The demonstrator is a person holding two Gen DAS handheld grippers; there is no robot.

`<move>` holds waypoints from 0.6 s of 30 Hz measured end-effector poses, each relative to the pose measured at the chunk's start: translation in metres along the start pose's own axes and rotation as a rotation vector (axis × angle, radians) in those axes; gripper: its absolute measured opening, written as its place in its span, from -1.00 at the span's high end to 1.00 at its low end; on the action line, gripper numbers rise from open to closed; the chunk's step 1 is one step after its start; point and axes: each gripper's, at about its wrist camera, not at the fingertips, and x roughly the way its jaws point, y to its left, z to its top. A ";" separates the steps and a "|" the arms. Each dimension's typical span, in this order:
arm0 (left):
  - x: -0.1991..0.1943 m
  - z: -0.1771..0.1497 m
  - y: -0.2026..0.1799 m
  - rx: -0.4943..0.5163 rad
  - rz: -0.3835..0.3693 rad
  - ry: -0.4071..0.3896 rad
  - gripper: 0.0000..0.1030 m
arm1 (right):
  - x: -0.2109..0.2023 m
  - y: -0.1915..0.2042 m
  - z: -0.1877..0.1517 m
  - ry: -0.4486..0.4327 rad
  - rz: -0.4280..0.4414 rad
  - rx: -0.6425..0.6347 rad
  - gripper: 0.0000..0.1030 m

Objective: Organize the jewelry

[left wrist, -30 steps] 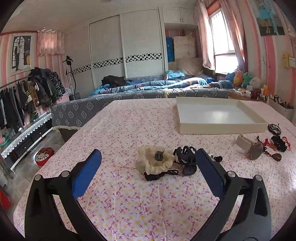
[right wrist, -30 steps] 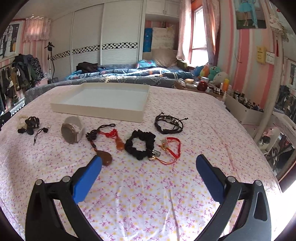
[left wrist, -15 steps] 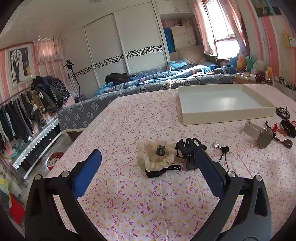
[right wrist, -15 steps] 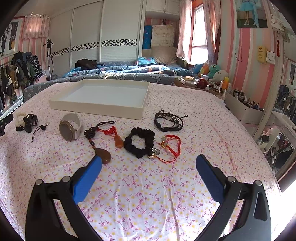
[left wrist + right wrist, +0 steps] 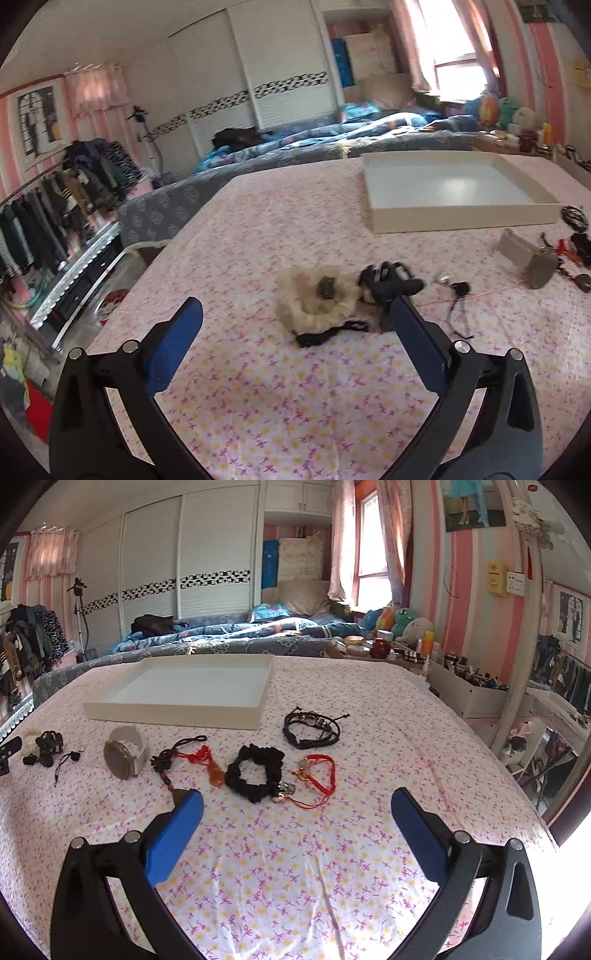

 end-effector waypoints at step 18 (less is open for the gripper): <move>0.004 0.020 -0.046 -0.013 -0.156 0.014 -0.94 | 0.042 -0.009 0.033 0.036 0.029 0.049 -0.97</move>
